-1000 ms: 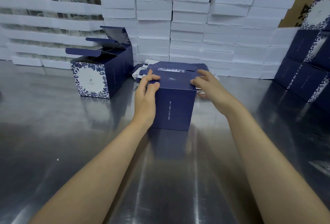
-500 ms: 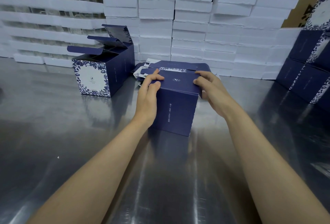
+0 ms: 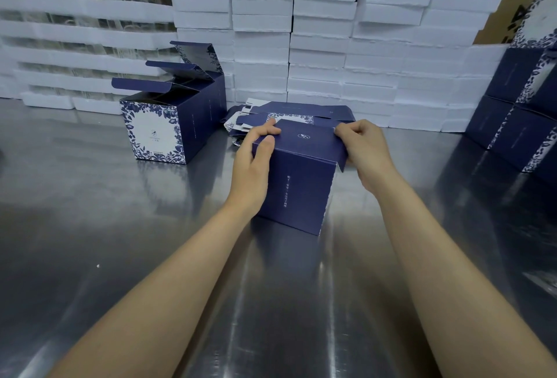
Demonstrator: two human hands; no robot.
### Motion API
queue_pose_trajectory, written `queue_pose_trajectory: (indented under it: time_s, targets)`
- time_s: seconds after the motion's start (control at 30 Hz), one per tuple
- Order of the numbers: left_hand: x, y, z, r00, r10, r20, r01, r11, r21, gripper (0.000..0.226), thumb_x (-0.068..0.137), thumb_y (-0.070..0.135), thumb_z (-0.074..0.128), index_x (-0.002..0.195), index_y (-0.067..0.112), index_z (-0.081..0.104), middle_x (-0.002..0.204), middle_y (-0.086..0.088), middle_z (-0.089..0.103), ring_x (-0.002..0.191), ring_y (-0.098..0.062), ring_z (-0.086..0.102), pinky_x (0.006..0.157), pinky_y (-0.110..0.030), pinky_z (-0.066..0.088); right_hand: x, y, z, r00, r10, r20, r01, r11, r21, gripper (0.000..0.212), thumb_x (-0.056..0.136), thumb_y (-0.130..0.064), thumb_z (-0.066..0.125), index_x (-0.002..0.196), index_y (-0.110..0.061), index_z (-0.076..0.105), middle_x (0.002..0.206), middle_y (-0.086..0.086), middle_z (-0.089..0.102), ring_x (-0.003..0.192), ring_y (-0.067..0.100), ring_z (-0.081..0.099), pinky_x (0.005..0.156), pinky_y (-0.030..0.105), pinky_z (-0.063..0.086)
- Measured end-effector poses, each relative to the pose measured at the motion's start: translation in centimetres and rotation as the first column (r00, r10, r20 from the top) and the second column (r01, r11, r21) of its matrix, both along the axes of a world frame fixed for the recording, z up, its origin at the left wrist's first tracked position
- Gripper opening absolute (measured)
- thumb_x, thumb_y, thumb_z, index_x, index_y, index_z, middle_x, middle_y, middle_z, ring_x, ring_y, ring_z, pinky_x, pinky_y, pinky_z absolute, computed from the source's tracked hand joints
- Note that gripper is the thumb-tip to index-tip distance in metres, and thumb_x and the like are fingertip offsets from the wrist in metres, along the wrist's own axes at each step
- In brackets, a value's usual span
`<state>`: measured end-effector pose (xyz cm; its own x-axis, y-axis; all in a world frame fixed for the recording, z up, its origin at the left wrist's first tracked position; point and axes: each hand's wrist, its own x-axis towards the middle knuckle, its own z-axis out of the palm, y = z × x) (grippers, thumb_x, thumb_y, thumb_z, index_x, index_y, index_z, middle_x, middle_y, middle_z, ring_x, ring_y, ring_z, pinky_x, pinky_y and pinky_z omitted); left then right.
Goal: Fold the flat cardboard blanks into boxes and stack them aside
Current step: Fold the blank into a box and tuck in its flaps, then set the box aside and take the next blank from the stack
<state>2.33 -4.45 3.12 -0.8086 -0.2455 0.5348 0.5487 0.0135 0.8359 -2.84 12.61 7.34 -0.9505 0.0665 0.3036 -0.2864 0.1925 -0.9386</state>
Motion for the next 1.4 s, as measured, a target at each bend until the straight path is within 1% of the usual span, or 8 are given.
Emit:
queue_pose_trajectory:
  time_s: [0.2,0.3,0.47,0.63,0.83,1.0,1.13,1.4]
  targets:
    - [-0.2,0.1,-0.3,0.977,0.210,0.029,-0.212,0.975,0.066,0.022,0.098,0.022,0.055,0.118,0.015,0.057,0.124,0.011,0.056,0.118,0.002,0.051,0.098,-0.019,0.040,0.3,0.0,-2.0,0.991,-0.060,-0.118,0.039,0.984,-0.174,0.010,0.084,-0.018,0.053,0.078,-0.024,0.046,0.084,-0.010,0.061,0.072,0.009,0.049,0.065,0.025,0.039]
    - [-0.2,-0.2,0.0,0.900,0.399,-0.177,-0.426,0.893,-0.149,0.020,0.095,0.012,0.056,0.115,0.014,0.058,0.129,0.011,0.046,0.127,-0.013,0.046,0.105,-0.035,0.040,0.7,-0.7,-2.5,0.951,-0.121,-0.286,0.053,0.971,-0.233,0.018,0.084,-0.015,0.043,0.093,-0.029,0.049,0.115,-0.011,0.064,0.103,0.008,0.060,0.087,0.021,0.045]
    - [0.6,1.6,-1.1,0.963,0.162,-0.217,-0.234,0.901,-0.364,0.039,0.094,0.042,0.042,0.118,0.017,0.059,0.138,0.009,0.048,0.139,-0.007,0.030,0.114,-0.024,0.024,1.6,-2.1,-3.8,0.793,-0.227,-0.566,0.224,0.972,-0.075,0.025,0.094,-0.013,0.037,0.092,-0.019,0.061,0.096,-0.007,0.064,0.092,0.014,0.059,0.084,0.031,0.046]
    - [0.4,0.4,-0.9,0.974,0.160,-0.161,-0.194,0.955,-0.224,0.024,0.094,0.043,0.045,0.109,0.026,0.053,0.139,0.008,0.047,0.133,-0.006,0.040,0.109,-0.037,0.036,2.2,-1.8,-4.7,0.589,0.008,-0.808,0.268,0.941,0.205,0.025,0.093,-0.015,0.047,0.091,0.000,0.067,0.095,0.012,0.066,0.093,0.029,0.058,0.088,0.024,0.039]
    - [0.3,0.3,-1.0,0.966,0.166,-0.198,-0.201,0.965,-0.168,0.011,0.100,0.027,0.045,0.099,0.034,0.054,0.131,0.012,0.056,0.122,-0.009,0.051,0.096,-0.023,0.041,2.6,-2.6,-5.3,0.599,-0.003,-0.801,0.292,0.932,0.215,0.025,0.094,-0.013,0.049,0.093,0.005,0.068,0.097,0.018,0.064,0.100,0.026,0.049,0.096,0.038,0.039]
    - [-0.6,3.6,-0.8,0.977,0.089,-0.196,-0.123,0.978,-0.171,0.010,0.099,0.027,0.047,0.098,0.034,0.055,0.128,0.011,0.057,0.119,-0.009,0.052,0.093,-0.021,0.042,2.3,0.4,-5.5,0.619,-0.076,-0.782,0.308,0.939,0.153,0.025,0.095,-0.008,0.046,0.095,0.008,0.065,0.100,0.022,0.058,0.100,0.024,0.049,0.093,0.025,0.038]
    - [-2.5,9.2,-0.8,0.981,0.016,-0.194,-0.053,0.980,-0.190,0.009,0.098,0.019,0.051,0.102,0.022,0.059,0.130,0.006,0.055,0.120,-0.013,0.052,0.095,-0.033,0.045,1.8,5.2,-5.5,0.653,-0.218,-0.725,0.399,0.913,0.084,0.027,0.095,-0.008,0.042,0.097,0.008,0.064,0.107,0.026,0.052,0.105,0.024,0.049,0.097,0.015,0.036]
    - [-8.2,22.5,-1.8,0.971,-0.042,-0.237,-0.022,0.964,-0.264,0.023,0.101,0.010,0.042,0.120,0.006,0.053,0.151,-0.005,0.036,0.141,-0.006,0.027,0.106,-0.007,0.022,-1.9,12.5,-6.0,0.575,-0.655,-0.490,0.673,0.719,-0.172,0.030,0.098,-0.005,0.044,0.124,-0.004,0.059,0.130,0.019,0.035,0.120,0.025,0.038,0.104,0.018,0.029]
